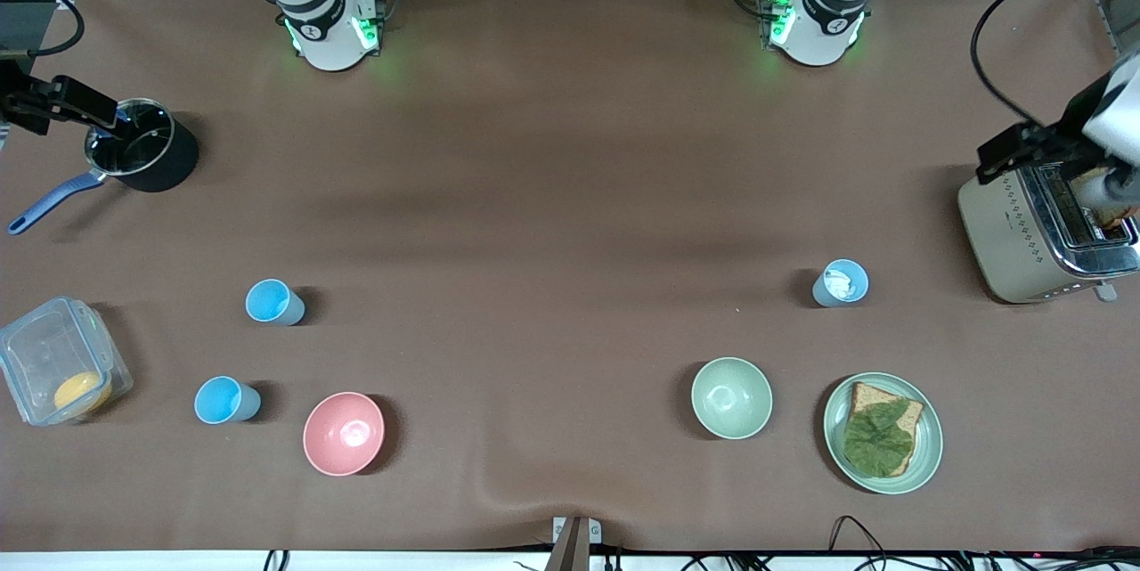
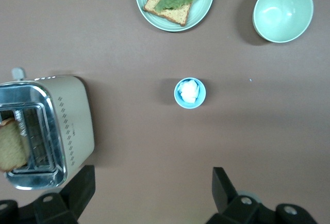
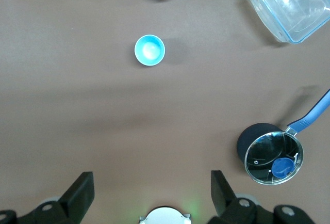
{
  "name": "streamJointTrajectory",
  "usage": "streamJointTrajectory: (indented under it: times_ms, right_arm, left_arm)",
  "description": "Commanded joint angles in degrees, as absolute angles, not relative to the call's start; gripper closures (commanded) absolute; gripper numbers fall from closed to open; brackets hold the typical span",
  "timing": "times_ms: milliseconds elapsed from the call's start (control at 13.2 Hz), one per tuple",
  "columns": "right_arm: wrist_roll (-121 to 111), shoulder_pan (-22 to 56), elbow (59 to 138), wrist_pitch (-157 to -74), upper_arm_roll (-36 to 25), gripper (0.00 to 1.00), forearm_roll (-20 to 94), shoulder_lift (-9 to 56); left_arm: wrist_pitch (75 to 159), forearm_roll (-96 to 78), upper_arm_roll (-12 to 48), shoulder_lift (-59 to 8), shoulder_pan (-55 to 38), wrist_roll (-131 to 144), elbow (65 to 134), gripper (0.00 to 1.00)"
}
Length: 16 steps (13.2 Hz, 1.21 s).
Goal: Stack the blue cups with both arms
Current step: 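Reach the left gripper toward the blue cup while the right gripper reaches another, then grasp the blue cup with the left gripper while the right gripper grasps another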
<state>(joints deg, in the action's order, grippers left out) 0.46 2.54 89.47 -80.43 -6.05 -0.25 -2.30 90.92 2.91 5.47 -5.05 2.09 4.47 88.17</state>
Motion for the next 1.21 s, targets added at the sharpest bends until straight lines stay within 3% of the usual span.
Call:
streamJointTrajectory:
  times_ms: [0,227,682,1136]
  right_arm:
    - [0.17,3.33,90.0,-81.64,-6.33,0.0,0.0,-0.28]
    - [0.88,2.46,89.56,-83.05,-6.33,0.0,1.14,7.09]
    - [0.88,-2.54,90.88,-94.63,-6.42,0.0,1.05,23.36]
    - [2.46,-1.67,91.58,-103.87,-6.33,0.0,7.73,29.52]
  left_arm:
    - [99.45,1.85,5.36,-7.64,2.2,3.25,92.96,0.0]
    - [113.85,1.93,5.36,-8.6,2.28,3.25,104.03,0.0]
    - [129.52,2.46,5.27,-18.19,2.55,3.25,111.51,0.0]
    - [131.3,2.55,5.36,-22.76,2.99,3.25,112.76,0.0]
